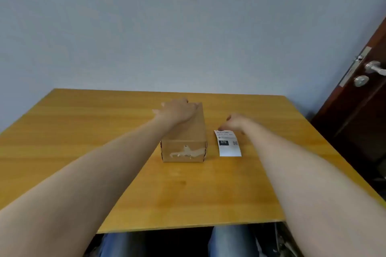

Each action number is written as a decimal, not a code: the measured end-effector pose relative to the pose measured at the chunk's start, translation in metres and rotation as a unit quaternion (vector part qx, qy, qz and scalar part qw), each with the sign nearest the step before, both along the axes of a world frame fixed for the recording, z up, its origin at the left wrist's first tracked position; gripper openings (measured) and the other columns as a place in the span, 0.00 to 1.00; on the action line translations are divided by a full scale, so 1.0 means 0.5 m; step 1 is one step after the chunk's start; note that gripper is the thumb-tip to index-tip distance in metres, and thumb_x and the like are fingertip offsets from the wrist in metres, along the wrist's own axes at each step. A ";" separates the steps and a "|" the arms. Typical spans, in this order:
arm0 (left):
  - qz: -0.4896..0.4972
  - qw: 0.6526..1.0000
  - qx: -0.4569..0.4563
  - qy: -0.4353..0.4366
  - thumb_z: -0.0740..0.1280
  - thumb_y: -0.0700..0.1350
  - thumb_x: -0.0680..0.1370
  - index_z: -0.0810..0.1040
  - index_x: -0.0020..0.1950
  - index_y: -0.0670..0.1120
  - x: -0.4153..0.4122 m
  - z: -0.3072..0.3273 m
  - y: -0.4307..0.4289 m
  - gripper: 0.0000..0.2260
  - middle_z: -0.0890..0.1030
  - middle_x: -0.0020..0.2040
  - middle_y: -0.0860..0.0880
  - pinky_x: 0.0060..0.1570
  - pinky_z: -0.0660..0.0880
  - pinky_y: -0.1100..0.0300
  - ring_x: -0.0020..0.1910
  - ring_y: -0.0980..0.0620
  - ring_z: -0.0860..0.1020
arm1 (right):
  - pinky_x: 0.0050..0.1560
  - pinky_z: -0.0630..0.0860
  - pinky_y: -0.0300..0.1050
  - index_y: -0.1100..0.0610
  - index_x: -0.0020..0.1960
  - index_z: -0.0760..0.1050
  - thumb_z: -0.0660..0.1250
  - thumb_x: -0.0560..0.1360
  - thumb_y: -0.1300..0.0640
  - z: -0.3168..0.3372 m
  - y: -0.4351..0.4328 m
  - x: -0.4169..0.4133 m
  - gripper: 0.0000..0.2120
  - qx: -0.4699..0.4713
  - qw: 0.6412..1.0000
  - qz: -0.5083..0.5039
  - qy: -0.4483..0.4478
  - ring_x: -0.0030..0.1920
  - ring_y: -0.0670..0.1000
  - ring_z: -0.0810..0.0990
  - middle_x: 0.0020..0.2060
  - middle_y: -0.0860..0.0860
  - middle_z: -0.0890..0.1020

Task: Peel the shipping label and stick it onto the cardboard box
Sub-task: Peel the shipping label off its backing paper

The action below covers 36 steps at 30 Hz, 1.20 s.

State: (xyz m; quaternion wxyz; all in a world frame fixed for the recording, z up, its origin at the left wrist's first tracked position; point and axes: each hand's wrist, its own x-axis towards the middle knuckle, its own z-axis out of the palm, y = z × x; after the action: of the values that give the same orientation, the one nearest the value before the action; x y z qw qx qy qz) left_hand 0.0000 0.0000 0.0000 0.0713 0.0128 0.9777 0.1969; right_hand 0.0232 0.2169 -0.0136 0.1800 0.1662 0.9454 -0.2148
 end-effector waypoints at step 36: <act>0.031 0.862 0.502 0.070 0.71 0.45 0.81 0.83 0.53 0.42 0.033 0.132 -0.108 0.07 0.88 0.48 0.47 0.48 0.84 0.48 0.37 0.52 0.85 | 0.52 0.83 0.53 0.53 0.68 0.77 0.73 0.76 0.62 0.120 -0.173 -0.030 0.21 -0.426 0.875 0.018 0.231 0.54 0.54 0.86 0.56 0.52 0.86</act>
State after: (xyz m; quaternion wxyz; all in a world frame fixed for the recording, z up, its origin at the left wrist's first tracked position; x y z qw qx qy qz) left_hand 0.0167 -0.0538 0.0660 -0.0191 0.0302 0.7491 0.6615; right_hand 0.0082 0.1304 0.0463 0.0135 0.0021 0.7800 -0.6256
